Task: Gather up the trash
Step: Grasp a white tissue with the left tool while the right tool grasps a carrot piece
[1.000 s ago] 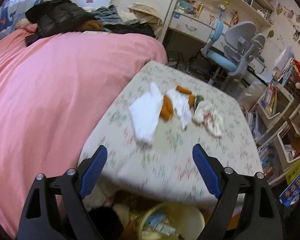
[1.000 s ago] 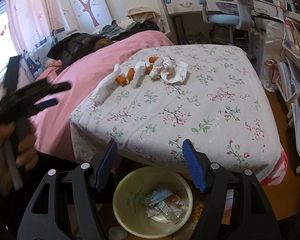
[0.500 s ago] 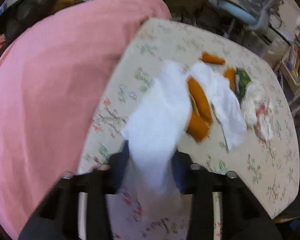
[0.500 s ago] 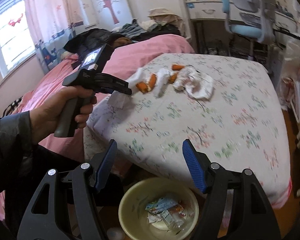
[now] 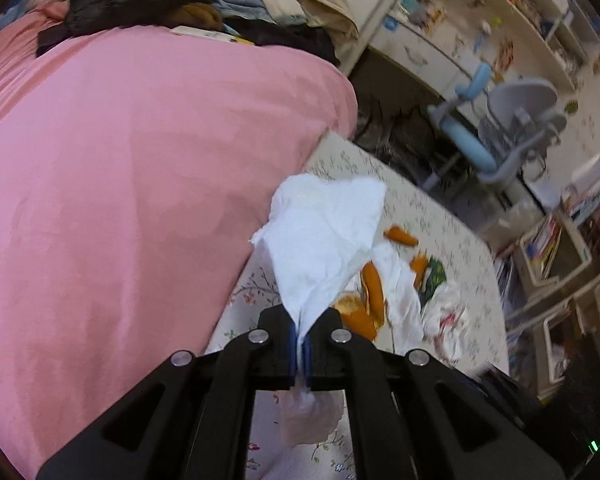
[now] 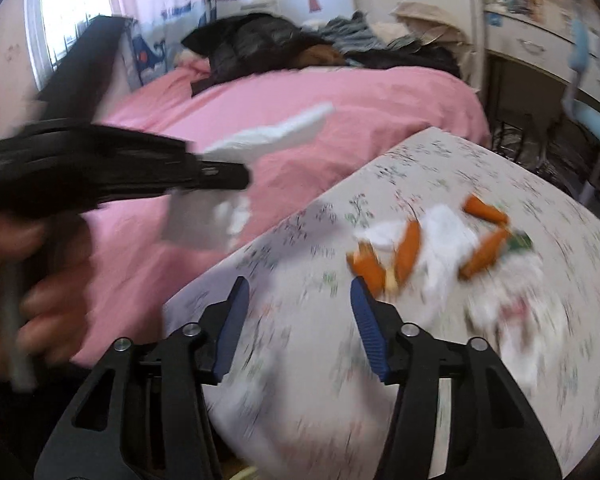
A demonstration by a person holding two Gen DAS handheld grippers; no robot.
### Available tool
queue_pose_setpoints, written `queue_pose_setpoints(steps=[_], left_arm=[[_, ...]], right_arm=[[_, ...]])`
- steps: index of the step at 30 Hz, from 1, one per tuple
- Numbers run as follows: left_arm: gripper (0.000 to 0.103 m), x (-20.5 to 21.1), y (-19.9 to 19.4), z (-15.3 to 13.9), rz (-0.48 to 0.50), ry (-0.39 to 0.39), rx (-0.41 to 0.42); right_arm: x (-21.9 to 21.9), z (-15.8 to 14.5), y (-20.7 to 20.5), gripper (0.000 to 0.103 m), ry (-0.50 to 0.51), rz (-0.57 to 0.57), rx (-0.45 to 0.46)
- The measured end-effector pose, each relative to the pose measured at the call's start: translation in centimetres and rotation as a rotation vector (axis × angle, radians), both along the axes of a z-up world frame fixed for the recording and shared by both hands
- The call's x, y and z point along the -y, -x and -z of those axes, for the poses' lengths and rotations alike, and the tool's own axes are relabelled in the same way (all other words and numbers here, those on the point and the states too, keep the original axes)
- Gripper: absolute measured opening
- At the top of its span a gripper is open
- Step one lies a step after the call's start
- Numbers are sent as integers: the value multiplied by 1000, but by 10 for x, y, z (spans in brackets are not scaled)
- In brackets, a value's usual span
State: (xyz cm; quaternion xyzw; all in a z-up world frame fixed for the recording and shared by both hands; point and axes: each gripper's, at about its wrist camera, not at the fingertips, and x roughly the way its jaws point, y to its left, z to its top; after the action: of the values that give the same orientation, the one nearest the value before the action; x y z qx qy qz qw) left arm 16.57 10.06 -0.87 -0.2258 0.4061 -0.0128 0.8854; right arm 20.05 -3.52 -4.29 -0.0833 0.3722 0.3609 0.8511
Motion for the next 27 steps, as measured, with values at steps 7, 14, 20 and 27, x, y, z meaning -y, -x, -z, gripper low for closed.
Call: queue_pose_setpoints(steps=[7,14,20,27], left_arm=[[3,-4,-10,-3,1,15,23],[3,-1,-13,-4,21,15,37],[3,8,-12,-2,47,-15,33],[3,27,6,-3,99,-55,56]], right_arm=[[-29,34,-65,41,164,10,-59],[-17,56,-71,18,202,48,-69],[0,35,-35,17,105,45,-56],[56,6,44,17,-8,79,-64]])
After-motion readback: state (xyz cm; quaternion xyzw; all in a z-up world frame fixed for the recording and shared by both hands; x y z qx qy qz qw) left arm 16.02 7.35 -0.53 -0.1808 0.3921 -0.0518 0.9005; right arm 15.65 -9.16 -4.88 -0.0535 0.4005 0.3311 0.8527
